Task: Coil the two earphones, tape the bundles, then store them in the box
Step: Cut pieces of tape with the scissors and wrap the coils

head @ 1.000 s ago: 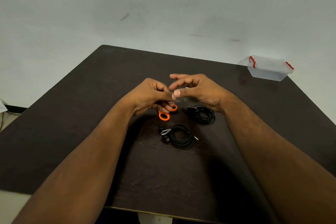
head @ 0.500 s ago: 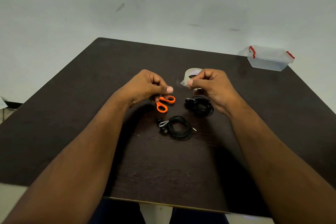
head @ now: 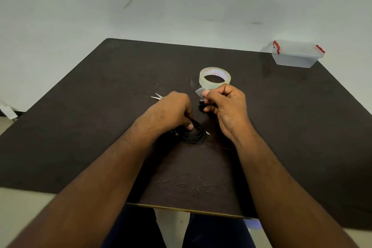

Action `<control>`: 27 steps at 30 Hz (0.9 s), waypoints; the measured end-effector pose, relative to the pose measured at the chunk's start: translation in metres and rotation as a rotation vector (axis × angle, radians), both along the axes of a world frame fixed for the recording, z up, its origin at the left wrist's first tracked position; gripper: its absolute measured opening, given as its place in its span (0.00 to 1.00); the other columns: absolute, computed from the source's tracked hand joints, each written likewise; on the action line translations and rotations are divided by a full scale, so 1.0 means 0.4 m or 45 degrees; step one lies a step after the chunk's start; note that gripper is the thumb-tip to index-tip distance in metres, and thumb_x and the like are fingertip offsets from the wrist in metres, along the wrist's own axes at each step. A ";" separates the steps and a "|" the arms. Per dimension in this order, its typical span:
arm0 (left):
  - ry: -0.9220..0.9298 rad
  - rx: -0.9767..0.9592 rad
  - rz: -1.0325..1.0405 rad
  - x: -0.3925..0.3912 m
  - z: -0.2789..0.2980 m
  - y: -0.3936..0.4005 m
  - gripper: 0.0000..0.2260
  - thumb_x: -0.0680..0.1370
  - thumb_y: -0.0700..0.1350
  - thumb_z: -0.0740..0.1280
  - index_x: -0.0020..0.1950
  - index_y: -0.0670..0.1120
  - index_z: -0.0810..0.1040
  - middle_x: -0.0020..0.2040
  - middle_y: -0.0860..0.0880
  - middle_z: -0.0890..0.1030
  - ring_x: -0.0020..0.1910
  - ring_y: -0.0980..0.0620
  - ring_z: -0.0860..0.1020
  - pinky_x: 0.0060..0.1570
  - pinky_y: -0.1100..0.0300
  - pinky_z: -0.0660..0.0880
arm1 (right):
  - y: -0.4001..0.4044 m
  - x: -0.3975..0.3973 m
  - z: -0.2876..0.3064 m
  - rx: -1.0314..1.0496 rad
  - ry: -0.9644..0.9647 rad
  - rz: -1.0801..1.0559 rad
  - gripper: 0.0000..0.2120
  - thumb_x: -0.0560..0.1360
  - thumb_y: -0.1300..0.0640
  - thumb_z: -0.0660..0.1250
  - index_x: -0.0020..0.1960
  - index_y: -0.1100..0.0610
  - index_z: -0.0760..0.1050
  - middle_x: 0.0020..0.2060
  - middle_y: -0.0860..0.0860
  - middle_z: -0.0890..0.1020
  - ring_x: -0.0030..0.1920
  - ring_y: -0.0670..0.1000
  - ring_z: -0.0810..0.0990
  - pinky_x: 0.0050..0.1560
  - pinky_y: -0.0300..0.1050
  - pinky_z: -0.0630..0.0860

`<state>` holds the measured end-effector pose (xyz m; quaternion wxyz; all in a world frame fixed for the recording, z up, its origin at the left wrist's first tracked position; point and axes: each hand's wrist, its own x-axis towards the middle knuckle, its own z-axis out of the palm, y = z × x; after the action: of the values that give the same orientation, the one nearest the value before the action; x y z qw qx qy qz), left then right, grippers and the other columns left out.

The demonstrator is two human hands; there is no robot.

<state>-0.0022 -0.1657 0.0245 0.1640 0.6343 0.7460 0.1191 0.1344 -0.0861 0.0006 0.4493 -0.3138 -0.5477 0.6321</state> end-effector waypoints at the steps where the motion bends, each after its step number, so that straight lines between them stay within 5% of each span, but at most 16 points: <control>1: 0.008 0.013 0.017 0.003 -0.001 -0.002 0.09 0.67 0.45 0.78 0.47 0.50 0.86 0.35 0.53 0.78 0.40 0.52 0.79 0.39 0.60 0.72 | -0.001 -0.001 -0.002 0.016 0.000 0.000 0.16 0.69 0.67 0.73 0.27 0.52 0.75 0.27 0.54 0.79 0.30 0.49 0.78 0.28 0.40 0.74; 6: 0.097 0.140 0.016 0.023 -0.018 -0.029 0.06 0.71 0.45 0.75 0.47 0.47 0.86 0.43 0.48 0.83 0.46 0.49 0.80 0.46 0.56 0.75 | -0.015 -0.004 -0.010 0.078 -0.044 0.000 0.08 0.68 0.67 0.72 0.33 0.61 0.76 0.29 0.57 0.79 0.32 0.50 0.78 0.29 0.39 0.75; 10: 0.419 0.214 -0.167 0.040 -0.039 -0.052 0.09 0.77 0.48 0.67 0.46 0.43 0.82 0.48 0.46 0.79 0.54 0.46 0.76 0.56 0.52 0.72 | -0.020 -0.003 -0.013 0.095 -0.054 -0.011 0.08 0.67 0.66 0.72 0.32 0.61 0.75 0.28 0.54 0.78 0.30 0.49 0.77 0.29 0.40 0.75; 15: 0.633 0.276 -0.137 0.054 -0.067 -0.071 0.09 0.80 0.49 0.62 0.54 0.45 0.75 0.56 0.47 0.77 0.57 0.46 0.73 0.47 0.54 0.66 | -0.025 -0.004 -0.011 0.085 -0.007 -0.006 0.08 0.67 0.64 0.74 0.32 0.57 0.76 0.28 0.54 0.80 0.30 0.48 0.78 0.30 0.40 0.75; 19: 0.111 0.407 0.072 0.049 -0.075 -0.070 0.01 0.79 0.41 0.61 0.49 0.45 0.70 0.46 0.47 0.78 0.49 0.45 0.77 0.47 0.52 0.71 | -0.024 0.000 -0.005 0.032 0.044 -0.008 0.08 0.66 0.61 0.75 0.34 0.57 0.76 0.30 0.55 0.81 0.31 0.50 0.80 0.33 0.45 0.76; 23: -0.550 0.596 0.360 0.015 -0.053 -0.028 0.06 0.77 0.37 0.67 0.41 0.44 0.74 0.32 0.49 0.81 0.30 0.60 0.77 0.33 0.66 0.74 | -0.020 0.005 0.005 -0.025 0.189 -0.042 0.09 0.66 0.64 0.75 0.34 0.60 0.75 0.31 0.56 0.78 0.33 0.50 0.79 0.32 0.43 0.76; 27: -0.896 0.627 0.545 -0.022 -0.036 0.029 0.08 0.71 0.37 0.73 0.35 0.46 0.79 0.33 0.43 0.84 0.36 0.41 0.83 0.36 0.49 0.80 | -0.015 0.011 0.015 -0.068 0.253 -0.074 0.12 0.67 0.64 0.74 0.31 0.56 0.73 0.30 0.53 0.78 0.31 0.47 0.77 0.30 0.41 0.74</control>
<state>-0.0109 -0.1540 0.0103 0.2233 0.4077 0.7087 0.5308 0.1389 -0.0921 0.0064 0.5111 -0.2773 -0.4742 0.6611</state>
